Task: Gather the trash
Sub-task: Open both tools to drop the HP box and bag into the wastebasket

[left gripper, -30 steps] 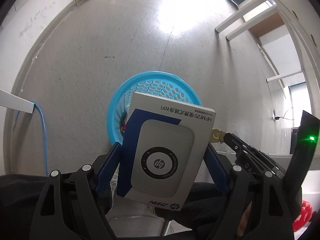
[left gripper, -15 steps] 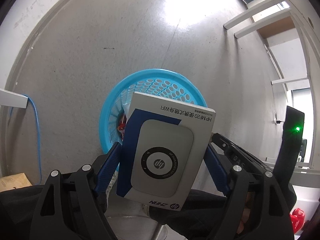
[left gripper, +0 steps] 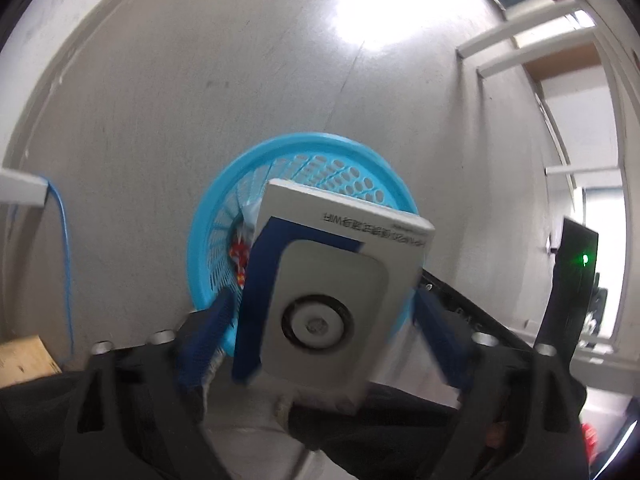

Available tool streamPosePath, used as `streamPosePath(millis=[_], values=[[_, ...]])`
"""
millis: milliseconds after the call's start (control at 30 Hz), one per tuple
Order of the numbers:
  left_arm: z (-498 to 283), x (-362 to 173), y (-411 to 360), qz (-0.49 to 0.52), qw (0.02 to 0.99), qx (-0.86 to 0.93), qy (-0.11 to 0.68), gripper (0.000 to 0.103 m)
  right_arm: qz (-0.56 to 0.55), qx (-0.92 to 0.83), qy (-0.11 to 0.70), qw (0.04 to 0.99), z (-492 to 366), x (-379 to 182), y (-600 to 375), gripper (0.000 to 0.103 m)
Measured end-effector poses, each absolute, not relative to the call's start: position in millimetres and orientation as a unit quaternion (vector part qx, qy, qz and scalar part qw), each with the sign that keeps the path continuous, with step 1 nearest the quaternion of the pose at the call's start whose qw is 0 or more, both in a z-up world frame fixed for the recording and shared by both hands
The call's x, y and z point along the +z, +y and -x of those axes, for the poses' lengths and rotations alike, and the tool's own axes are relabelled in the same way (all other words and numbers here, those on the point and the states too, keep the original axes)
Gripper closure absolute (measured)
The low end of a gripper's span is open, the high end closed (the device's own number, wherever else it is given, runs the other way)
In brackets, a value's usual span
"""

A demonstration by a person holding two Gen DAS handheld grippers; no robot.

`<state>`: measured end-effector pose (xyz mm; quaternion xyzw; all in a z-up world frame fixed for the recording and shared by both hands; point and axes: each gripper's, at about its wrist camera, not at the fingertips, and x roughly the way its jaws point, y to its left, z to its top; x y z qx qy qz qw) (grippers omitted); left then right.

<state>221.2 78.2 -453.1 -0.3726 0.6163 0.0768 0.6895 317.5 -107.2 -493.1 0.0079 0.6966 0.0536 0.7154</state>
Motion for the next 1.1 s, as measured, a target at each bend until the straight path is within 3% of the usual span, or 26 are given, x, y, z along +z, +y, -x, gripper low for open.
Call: streamPosePath(millis=[133, 367, 1100], values=[[-221.0, -453.1, 74.7, 0.363, 0.691, 0.075, 0.621, 0.008, -0.006, 0.042, 0.699, 0.714, -316.1, -493.5, -112.4, 0.057], [-216.6, -445.4, 75.7, 0.354, 0.704, 0.083, 0.61, 0.008, 0.025, 0.043, 0.698, 0.714, -305.1, -485.5, -110.4, 0.053], [-184.9, -399.6, 70.2, 0.297, 0.747, 0.118, 0.583, 0.008, 0.101, 0.089, 0.628, 0.766, -239.7, -406.4, -105.2, 0.046]])
